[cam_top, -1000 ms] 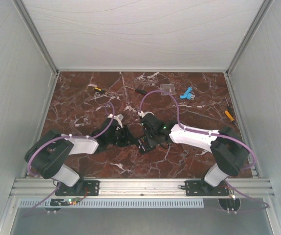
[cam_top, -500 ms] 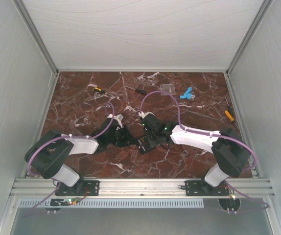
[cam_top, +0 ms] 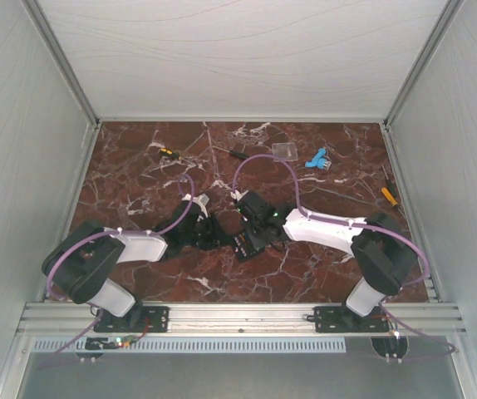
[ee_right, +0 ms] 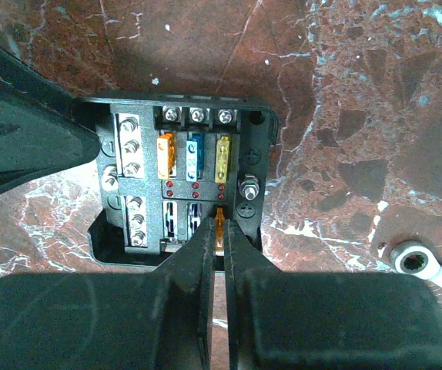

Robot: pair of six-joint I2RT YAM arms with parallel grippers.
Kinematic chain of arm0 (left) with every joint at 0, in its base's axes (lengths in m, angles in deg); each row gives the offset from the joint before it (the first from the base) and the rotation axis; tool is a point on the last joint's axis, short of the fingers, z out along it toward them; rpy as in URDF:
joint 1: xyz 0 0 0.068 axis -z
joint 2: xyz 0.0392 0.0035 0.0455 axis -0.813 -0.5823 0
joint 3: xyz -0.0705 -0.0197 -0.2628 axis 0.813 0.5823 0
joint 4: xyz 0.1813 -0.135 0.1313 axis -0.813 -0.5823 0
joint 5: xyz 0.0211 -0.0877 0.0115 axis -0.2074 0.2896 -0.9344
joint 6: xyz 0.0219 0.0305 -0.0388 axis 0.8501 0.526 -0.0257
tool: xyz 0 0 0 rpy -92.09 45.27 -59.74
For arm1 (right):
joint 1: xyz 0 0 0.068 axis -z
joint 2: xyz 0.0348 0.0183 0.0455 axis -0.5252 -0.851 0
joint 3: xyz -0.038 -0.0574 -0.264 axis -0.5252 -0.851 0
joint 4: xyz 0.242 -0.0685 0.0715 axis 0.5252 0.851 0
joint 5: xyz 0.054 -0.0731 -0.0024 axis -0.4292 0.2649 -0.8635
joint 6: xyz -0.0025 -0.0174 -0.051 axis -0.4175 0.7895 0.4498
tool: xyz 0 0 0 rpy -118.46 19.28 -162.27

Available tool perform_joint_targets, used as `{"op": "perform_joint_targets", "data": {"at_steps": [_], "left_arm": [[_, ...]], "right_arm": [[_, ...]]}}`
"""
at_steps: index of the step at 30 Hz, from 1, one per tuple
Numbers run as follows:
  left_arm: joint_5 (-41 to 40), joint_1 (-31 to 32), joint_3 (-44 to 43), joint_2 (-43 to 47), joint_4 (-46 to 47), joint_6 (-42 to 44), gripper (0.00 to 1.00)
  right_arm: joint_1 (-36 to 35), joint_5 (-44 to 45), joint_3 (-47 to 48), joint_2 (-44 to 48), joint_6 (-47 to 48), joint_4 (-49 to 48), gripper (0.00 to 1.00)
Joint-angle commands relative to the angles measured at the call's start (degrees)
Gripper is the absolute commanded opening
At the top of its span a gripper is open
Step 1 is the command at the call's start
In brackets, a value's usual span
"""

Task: Snap on the fuse box
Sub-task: Install the fuse at the fuse box base.

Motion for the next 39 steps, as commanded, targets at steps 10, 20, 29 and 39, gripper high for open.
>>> {"op": "perform_joint_targets", "data": {"at_steps": [10, 20, 29, 39], "left_arm": [[-0.3, 0.0, -1.67, 0.27, 0.58, 0.19, 0.3], [1.47, -2.02, -4.18, 0.74, -2.64, 3.34, 0.31], [6.35, -3.61, -7.13, -0.92, -4.03, 7.83, 0.33], [7.53, -3.76, -8.47, 1.33, -11.75, 9.44, 0.46]], "right_arm": [[0.46, -4.26, -0.86, -1.41, 1.83, 8.54, 0.11], [1.14, -5.2, 5.55, 4.13, -2.32, 8.55, 0.44], [5.1, -5.94, 8.75, 8.25, -5.68, 14.79, 0.38], [5.01, -5.34, 13.47, 0.63, -2.8, 18.22, 0.26]]}}
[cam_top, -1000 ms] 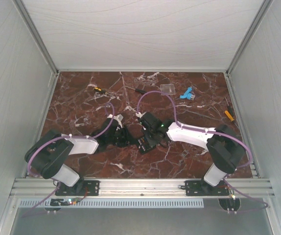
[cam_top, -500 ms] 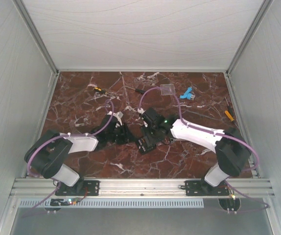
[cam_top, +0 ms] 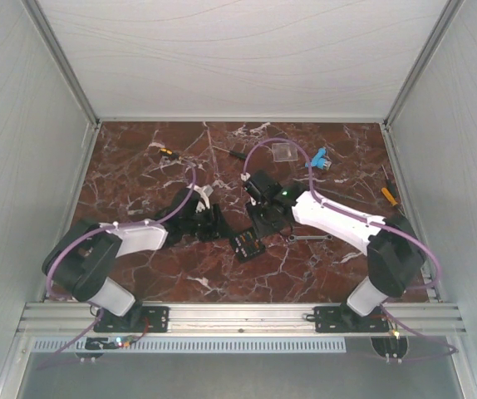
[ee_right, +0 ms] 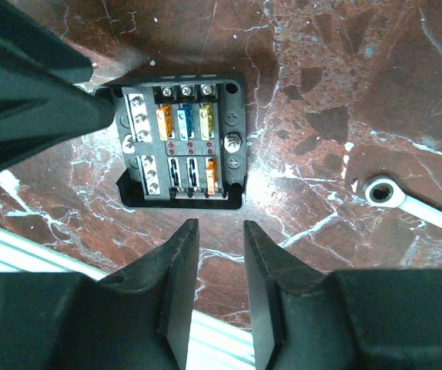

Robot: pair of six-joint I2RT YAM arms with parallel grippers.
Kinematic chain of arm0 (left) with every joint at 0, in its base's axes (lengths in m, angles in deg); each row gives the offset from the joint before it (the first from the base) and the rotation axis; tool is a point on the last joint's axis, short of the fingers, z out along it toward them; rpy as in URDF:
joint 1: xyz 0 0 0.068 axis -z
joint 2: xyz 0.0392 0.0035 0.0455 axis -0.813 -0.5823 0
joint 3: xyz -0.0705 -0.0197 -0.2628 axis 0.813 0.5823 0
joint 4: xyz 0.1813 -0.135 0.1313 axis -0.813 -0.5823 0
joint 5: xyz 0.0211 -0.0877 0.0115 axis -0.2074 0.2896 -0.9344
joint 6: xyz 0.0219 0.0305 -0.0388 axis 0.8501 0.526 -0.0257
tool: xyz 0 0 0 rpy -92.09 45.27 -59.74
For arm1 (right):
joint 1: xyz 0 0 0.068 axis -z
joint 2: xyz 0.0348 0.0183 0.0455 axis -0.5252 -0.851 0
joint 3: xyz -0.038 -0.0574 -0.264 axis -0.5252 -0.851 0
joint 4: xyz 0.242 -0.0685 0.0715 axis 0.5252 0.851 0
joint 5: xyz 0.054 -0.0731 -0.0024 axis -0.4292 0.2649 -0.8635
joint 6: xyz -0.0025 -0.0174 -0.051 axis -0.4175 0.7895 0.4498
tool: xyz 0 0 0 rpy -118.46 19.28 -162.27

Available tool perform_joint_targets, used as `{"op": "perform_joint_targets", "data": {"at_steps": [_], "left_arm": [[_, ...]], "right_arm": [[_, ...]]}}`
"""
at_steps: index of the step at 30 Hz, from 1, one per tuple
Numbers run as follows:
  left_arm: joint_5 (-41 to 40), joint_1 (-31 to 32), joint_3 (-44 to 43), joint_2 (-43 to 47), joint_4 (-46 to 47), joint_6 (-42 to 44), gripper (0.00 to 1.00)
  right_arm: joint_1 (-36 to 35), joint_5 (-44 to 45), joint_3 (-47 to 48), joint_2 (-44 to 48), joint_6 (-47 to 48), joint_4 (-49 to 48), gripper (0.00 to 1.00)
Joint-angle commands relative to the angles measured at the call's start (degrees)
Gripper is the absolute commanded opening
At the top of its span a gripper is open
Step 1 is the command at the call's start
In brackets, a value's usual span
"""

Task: Snap on the fuse box
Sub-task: Install the fuse at the fuse box base.

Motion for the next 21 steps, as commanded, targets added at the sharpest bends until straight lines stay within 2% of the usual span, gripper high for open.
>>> {"op": "perform_joint_targets", "data": {"at_steps": [1, 6, 21], "left_arm": [[1.21, -0.13, -1.0, 2.87, -5.09, 0.81, 0.47], [2.81, 0.05, -0.85, 2.72, -7.98, 0.02, 0.5], [4.58, 1.21, -4.31, -0.83, -9.49, -0.18, 0.47]], "right_arm": [[-0.35, -1.13, 2.1, -3.68, 1.4, 1.08, 0.25], [-0.63, -1.97, 2.25, -6.74, 1.71, -0.24, 0.21], [-0.89, -4.58, 2.34, -10.13, 1.54, -3.25, 0.15]]}}
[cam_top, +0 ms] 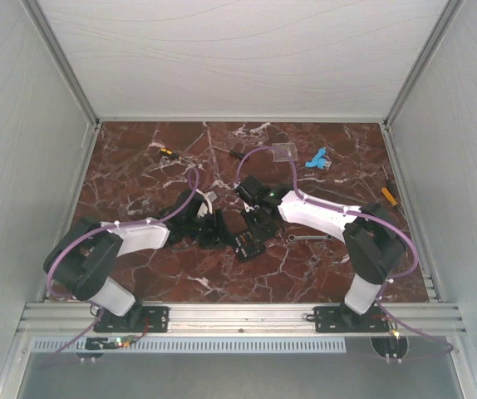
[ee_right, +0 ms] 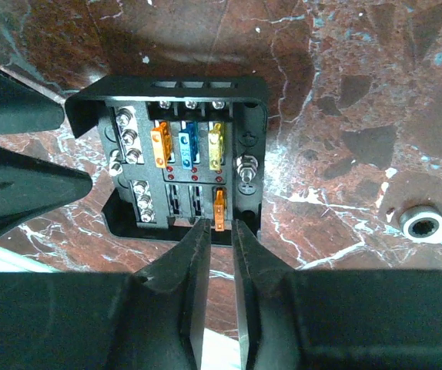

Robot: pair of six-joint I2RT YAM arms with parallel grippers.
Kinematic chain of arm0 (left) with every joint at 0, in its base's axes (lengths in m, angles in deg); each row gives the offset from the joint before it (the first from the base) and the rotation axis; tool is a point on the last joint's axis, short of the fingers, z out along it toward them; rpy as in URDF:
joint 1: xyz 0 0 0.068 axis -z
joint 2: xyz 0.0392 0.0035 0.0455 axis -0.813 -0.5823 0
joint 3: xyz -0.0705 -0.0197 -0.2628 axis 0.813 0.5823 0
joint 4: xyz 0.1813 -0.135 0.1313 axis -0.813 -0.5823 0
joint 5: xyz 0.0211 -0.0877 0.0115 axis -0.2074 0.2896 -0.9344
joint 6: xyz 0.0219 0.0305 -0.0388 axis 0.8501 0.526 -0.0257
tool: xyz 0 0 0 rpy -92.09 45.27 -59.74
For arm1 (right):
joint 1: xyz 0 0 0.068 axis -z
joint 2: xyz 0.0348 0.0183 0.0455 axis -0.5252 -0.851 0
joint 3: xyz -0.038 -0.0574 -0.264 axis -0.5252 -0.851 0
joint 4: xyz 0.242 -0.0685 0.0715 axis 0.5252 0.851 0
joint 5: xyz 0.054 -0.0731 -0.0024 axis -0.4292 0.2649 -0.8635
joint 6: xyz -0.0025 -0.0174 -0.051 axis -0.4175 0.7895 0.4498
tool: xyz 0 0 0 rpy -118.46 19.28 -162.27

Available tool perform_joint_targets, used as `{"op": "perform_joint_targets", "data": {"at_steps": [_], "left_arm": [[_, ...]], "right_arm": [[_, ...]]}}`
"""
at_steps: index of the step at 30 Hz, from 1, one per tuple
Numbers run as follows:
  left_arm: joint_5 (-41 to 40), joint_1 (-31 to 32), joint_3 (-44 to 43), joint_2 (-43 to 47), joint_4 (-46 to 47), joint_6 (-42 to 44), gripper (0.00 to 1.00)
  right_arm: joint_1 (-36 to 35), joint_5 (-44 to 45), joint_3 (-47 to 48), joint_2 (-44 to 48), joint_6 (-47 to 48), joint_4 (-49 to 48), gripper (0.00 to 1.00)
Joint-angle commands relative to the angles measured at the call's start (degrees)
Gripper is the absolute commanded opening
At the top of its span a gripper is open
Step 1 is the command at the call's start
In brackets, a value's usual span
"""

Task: Snap on the fuse box
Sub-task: Install the fuse at the fuse box base.

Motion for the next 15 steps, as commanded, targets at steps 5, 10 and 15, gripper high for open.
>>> {"op": "perform_joint_targets", "data": {"at_steps": [5, 10, 15], "left_arm": [[1.02, 0.23, -3.82, -1.62, -0.53, 0.01, 0.46], [1.41, 0.36, -4.52, -2.57, -0.61, -0.17, 0.45], [1.6, 0.59, -5.11, -3.52, -0.97, -0.34, 0.45]], "right_arm": [[-0.45, 0.27, 1.67, -2.32, -0.22, -1.29, 0.12], [-0.68, 0.38, 2.05, -2.67, -0.24, -1.18, 0.05], [-1.42, 1.63, 2.78, -3.42, -0.19, -0.25, 0.0]]}}
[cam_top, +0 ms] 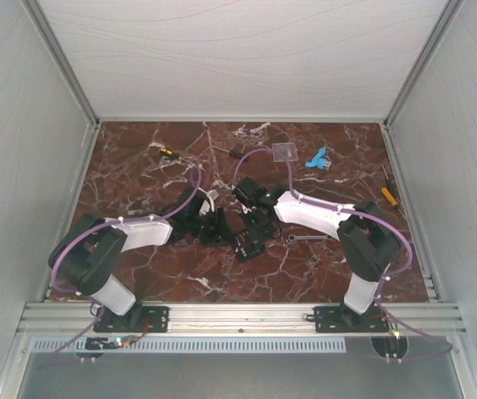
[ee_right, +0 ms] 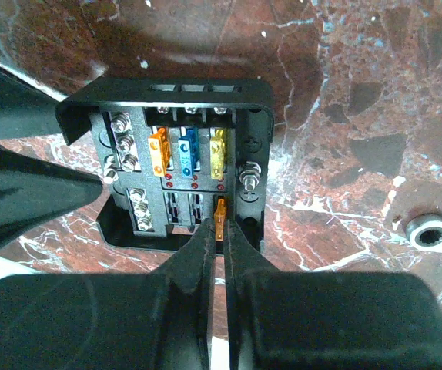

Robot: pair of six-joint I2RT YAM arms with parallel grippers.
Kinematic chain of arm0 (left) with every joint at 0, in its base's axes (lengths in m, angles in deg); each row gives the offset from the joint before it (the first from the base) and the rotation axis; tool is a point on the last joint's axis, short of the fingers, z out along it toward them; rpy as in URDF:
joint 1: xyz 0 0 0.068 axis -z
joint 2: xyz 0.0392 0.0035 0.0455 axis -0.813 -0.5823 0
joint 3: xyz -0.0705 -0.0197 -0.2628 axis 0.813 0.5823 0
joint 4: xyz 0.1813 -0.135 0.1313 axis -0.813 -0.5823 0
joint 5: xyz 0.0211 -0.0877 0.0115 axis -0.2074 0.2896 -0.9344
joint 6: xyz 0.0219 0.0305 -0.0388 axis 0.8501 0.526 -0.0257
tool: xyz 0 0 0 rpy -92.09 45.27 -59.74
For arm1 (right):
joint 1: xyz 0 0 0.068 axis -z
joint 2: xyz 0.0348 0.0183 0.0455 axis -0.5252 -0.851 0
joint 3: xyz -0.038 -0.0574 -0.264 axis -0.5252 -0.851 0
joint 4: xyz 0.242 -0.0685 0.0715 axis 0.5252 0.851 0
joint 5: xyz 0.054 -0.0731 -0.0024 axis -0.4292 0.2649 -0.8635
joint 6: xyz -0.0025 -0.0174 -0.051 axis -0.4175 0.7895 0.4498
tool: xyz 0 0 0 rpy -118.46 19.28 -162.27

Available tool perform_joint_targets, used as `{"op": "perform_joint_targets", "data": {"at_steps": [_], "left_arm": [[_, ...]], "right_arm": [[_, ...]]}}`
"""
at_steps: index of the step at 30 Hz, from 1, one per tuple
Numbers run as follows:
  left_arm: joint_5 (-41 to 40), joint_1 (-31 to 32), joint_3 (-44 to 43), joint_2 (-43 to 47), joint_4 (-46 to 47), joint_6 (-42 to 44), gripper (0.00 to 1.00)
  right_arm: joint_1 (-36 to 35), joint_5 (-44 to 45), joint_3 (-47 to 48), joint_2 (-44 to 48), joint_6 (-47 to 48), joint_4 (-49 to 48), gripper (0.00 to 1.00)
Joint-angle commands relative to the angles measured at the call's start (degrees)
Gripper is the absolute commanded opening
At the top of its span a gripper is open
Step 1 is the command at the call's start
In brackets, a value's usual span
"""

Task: Snap on the fuse box
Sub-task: Install the fuse at the fuse box base.

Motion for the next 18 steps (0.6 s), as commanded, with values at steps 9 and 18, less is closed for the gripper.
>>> {"op": "perform_joint_targets", "data": {"at_steps": [9, 18], "left_arm": [[0.93, 0.8, -3.29, -2.0, -1.15, -0.73, 0.43], [0.19, 0.84, -3.27, -2.08, -1.42, -1.23, 0.39]], "right_arm": [[-3.2, 6.76, 4.54, -4.11, 0.46, 3.28, 0.0], [-3.94, 8.39, 5.01, -6.92, -0.54, 5.1, 0.0]]}}
